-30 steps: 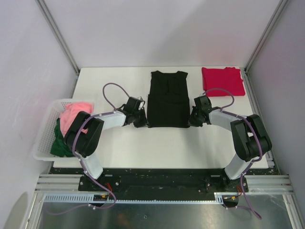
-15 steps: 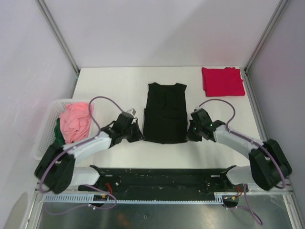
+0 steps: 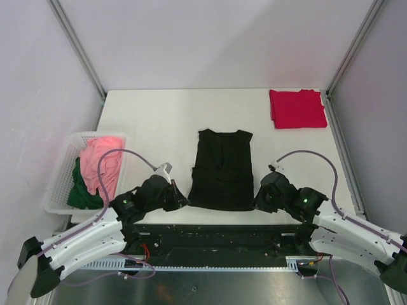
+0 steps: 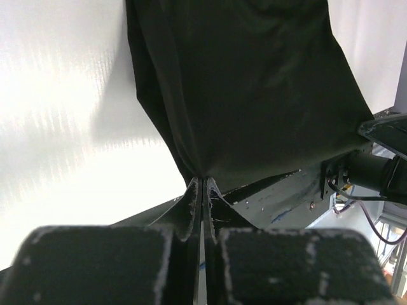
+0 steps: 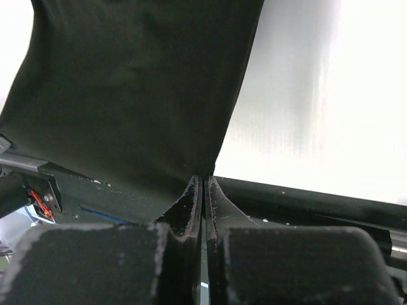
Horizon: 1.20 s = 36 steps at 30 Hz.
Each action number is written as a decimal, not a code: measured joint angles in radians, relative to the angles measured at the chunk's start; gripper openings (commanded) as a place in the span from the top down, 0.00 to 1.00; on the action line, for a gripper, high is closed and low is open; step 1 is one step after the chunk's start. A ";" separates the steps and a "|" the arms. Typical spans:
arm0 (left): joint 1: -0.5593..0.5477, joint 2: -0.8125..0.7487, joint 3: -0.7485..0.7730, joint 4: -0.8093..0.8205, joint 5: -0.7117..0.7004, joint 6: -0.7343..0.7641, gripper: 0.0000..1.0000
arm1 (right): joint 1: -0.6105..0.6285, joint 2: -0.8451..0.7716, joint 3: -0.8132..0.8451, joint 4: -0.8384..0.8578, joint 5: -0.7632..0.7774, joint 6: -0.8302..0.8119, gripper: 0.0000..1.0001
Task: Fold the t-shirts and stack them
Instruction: Grab one side of the 2/3 rectangular tshirt with both arms, then fold the long partially folded tshirt into a neat square
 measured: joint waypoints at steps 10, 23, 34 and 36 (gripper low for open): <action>0.016 0.098 0.132 -0.057 -0.067 0.021 1.00 | -0.043 0.063 0.093 -0.041 0.066 -0.034 1.00; 0.262 0.457 0.451 -0.011 -0.002 0.191 1.00 | -0.380 0.360 0.359 0.079 -0.051 -0.274 1.00; 0.461 1.136 1.118 0.070 0.134 0.341 1.00 | -0.616 0.941 0.792 0.335 -0.210 -0.388 1.00; 0.478 1.259 1.230 0.085 0.155 0.353 1.00 | -0.646 1.064 0.866 0.378 -0.238 -0.389 1.00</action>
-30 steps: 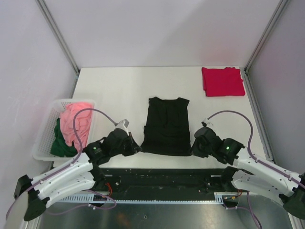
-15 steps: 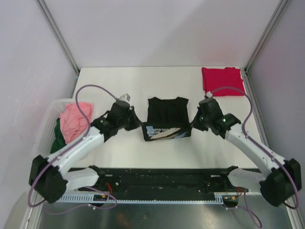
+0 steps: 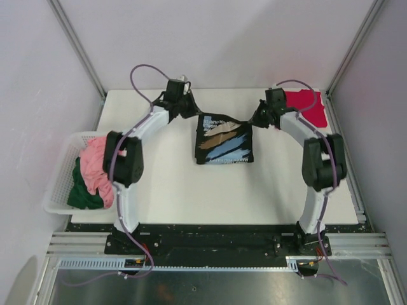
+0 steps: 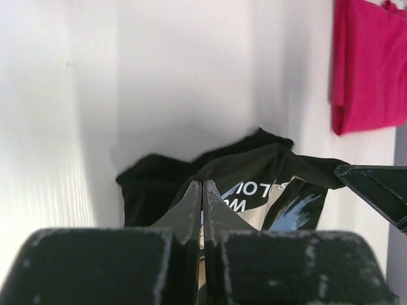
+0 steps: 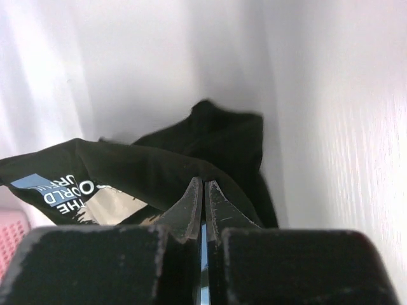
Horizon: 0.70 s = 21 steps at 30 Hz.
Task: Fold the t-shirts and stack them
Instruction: Fold the long partially folded tshirt into a neat square
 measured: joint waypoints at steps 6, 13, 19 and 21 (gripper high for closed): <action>0.026 0.323 0.188 0.026 0.047 0.006 1.00 | -0.042 0.354 0.231 0.025 -0.061 0.000 1.00; 0.033 0.393 0.195 0.030 0.070 -0.006 1.00 | -0.045 0.401 0.247 0.055 -0.097 0.014 1.00; 0.028 0.298 0.021 0.095 0.071 -0.021 1.00 | -0.041 0.271 0.028 0.138 -0.090 0.031 1.00; 0.019 0.232 -0.076 0.108 0.070 -0.026 1.00 | -0.033 0.205 -0.066 0.147 -0.083 0.040 1.00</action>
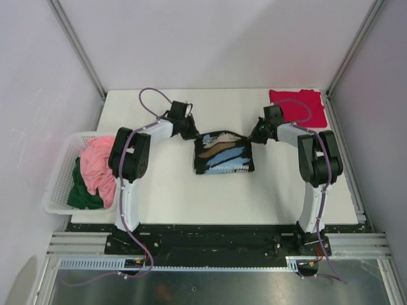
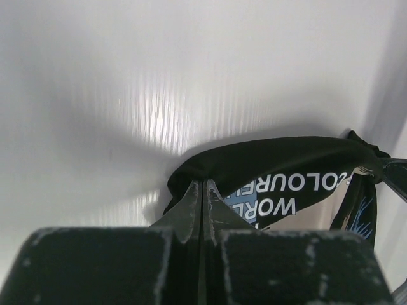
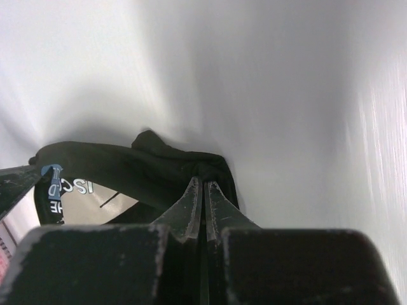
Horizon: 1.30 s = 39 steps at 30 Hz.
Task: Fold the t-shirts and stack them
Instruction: Fold the long partially folded tshirt into a neat square
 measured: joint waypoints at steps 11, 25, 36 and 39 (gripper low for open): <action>-0.080 -0.444 -0.468 0.022 -0.050 -0.023 1.00 | 0.089 -0.410 -0.443 -0.064 0.108 0.032 1.00; -0.029 -0.576 -0.543 0.035 -0.072 -0.020 1.00 | 0.102 -0.497 -0.421 -0.008 0.131 0.027 0.92; 0.055 -0.335 -0.427 0.028 -0.043 0.046 0.42 | 0.050 -0.309 -0.230 -0.004 0.109 -0.040 0.54; 0.061 -0.338 -0.394 0.008 -0.041 0.056 0.42 | 0.047 -0.317 -0.202 -0.029 0.114 -0.061 0.59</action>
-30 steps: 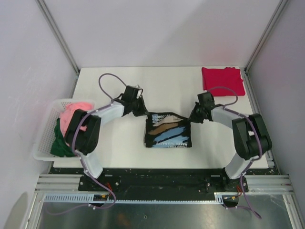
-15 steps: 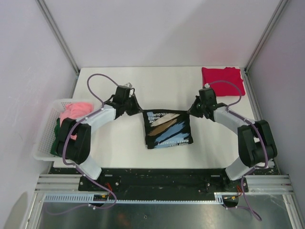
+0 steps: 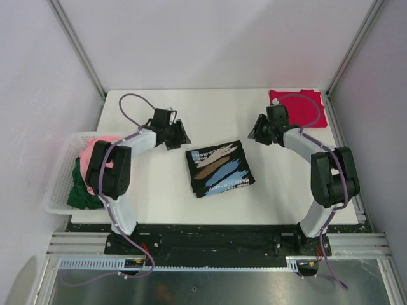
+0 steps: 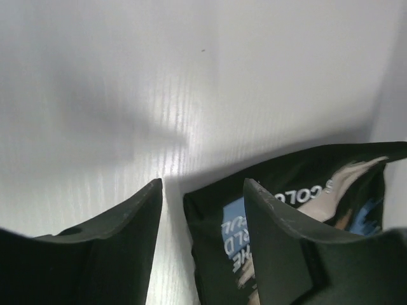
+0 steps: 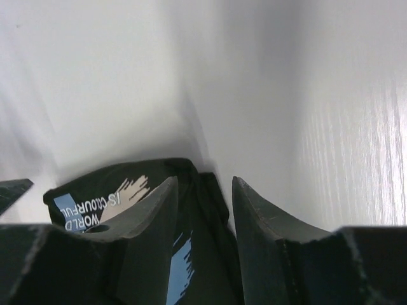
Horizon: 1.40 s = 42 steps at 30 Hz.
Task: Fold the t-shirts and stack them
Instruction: Fold the long partially folded tshirt into a neat square, then smooth out wrinkles on the folded tshirt
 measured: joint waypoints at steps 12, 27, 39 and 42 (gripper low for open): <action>-0.165 -0.409 -0.161 -0.041 -0.018 -0.045 0.99 | 0.157 -0.056 0.003 -0.093 -0.020 -0.035 0.81; -0.350 -0.366 -0.349 -0.053 -0.053 -0.095 1.00 | 0.085 0.295 0.208 -0.026 -0.113 0.021 0.68; -0.347 -0.371 -0.351 -0.077 -0.061 -0.087 1.00 | 0.083 0.167 0.213 -0.161 -0.079 -0.007 0.64; -0.346 -0.412 -0.319 -0.088 -0.061 -0.086 1.00 | 0.091 0.056 0.186 -0.182 -0.065 -0.023 0.64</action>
